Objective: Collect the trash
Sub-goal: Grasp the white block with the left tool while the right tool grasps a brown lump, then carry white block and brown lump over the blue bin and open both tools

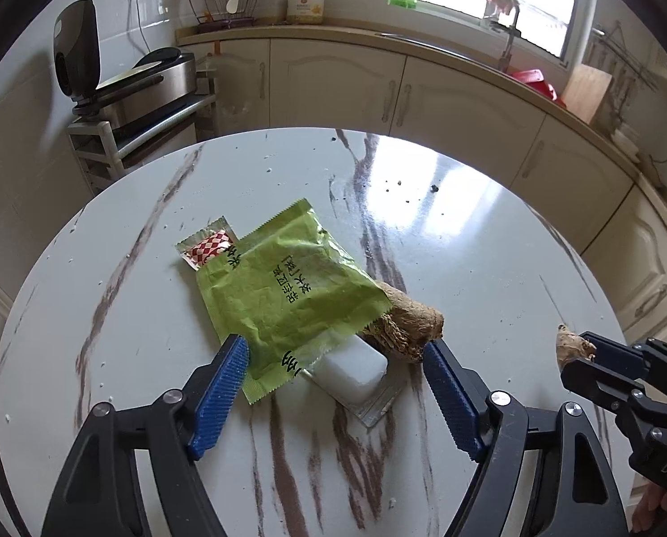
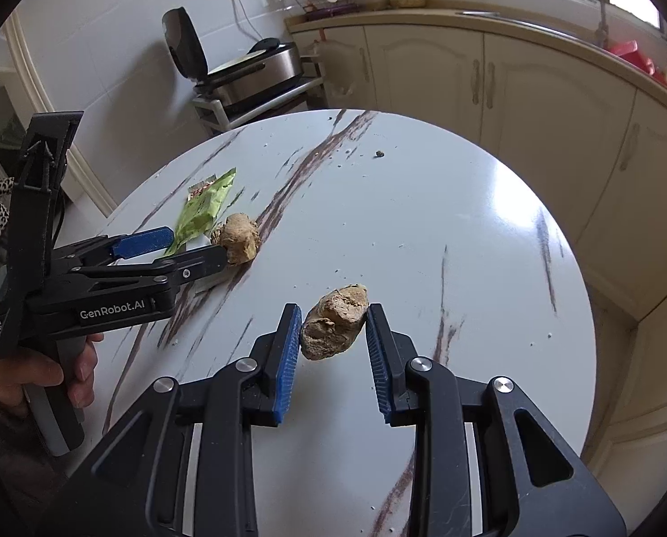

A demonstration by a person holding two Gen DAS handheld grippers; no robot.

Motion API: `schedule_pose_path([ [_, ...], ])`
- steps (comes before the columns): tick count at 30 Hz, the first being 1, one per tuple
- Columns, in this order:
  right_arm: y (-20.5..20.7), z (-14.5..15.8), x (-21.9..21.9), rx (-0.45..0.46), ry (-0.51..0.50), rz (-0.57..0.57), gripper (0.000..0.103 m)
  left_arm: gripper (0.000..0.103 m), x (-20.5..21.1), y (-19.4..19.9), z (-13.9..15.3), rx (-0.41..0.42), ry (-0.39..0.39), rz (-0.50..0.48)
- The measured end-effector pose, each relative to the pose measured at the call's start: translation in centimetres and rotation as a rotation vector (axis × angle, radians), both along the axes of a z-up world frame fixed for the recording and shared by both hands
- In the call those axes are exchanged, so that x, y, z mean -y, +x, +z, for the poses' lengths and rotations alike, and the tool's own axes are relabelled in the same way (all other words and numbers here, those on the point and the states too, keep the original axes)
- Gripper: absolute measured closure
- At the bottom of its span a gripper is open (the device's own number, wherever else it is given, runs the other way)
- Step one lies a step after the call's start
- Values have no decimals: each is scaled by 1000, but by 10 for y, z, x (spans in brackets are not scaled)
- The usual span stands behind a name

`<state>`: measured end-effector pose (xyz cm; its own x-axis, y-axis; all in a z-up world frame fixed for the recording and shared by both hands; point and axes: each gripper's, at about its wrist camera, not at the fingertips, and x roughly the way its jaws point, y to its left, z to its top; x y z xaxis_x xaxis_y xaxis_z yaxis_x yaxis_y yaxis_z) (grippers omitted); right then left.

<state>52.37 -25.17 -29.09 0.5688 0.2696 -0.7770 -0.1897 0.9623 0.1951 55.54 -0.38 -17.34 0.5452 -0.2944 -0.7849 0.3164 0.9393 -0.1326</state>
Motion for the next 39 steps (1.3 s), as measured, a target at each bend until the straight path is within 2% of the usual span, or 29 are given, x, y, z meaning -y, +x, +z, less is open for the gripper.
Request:
schedule_pose_path([
  [1, -1, -1, 1, -2, 5, 1, 75, 31, 2, -1, -2, -7, -10, -10],
  [4, -2, -2, 5, -8, 19, 0, 75, 59, 4, 1, -5, -23, -56, -49],
  [7, -5, -1, 8, -6, 22, -2, 75, 78, 1, 2, -5, -27, -56, -75],
  [9, -8, 0, 9, -5, 25, -5, 75, 78, -1, 2, -4, -16, -23, -78],
  [14, -18, 4, 10, -5, 31, -5, 75, 78, -13, -11, -3, -26, -15, -118],
  [20, -38, 7, 11, 1, 44, -1, 75, 78, -12, -56, 2, -22, 47, -293],
  [22, -47, 8, 9, 9, 38, -1, 75, 77, -9, -67, 3, -12, 56, -320],
  [28, -67, 4, 8, 5, 24, -3, 75, 72, 2, -80, -1, 6, 61, -330],
  [32, -76, 3, 15, 5, 30, -18, 75, 77, 17, -90, -4, 13, 64, -301],
  [39, -94, 15, 28, 40, 63, -31, 75, 77, 32, -117, 19, 68, 42, -325],
])
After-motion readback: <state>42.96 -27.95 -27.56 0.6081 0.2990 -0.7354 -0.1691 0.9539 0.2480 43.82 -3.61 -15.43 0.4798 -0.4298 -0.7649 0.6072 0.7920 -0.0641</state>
